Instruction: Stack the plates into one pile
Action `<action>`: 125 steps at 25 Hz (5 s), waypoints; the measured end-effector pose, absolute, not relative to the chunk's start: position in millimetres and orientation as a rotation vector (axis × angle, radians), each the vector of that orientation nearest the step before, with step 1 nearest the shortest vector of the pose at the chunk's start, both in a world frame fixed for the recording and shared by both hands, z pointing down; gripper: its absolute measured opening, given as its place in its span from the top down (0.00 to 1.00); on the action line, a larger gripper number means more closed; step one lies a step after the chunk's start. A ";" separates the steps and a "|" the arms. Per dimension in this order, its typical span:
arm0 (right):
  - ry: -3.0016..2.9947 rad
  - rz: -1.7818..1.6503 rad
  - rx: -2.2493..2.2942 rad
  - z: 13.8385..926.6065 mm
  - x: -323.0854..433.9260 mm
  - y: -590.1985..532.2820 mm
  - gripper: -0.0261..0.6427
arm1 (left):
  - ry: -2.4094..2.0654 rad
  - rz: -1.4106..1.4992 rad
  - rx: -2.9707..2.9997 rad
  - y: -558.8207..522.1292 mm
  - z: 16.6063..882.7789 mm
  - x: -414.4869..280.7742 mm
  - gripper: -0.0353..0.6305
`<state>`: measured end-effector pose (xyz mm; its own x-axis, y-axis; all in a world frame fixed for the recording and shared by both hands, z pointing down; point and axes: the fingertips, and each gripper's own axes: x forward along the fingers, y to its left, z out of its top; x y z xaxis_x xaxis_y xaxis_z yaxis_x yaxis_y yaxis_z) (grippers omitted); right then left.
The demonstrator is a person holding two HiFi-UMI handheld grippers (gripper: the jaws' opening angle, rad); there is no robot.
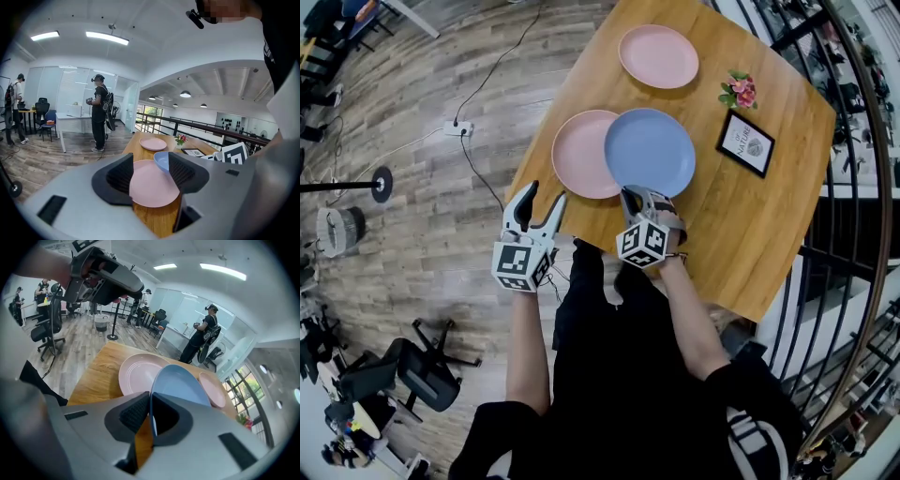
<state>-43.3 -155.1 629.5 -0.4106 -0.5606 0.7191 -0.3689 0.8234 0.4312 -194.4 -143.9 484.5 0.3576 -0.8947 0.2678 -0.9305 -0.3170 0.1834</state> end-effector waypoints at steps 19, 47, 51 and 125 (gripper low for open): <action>-2.052 -0.305 0.504 658.8 -120.4 -142.7 0.92 | -1.692 0.178 2.223 -130.1 496.4 -253.9 0.57; -2.096 -0.225 0.374 681.3 -147.9 -124.1 0.79 | -1.714 0.185 2.272 -144.8 476.7 -260.2 0.57; -2.129 -0.222 0.416 667.8 -132.6 -128.5 0.80 | -1.710 0.186 2.289 -143.1 472.5 -238.0 0.57; -1.899 -0.163 0.943 651.1 -20.4 -418.3 0.81 | -1.265 0.293 2.518 -347.5 523.6 -177.8 0.57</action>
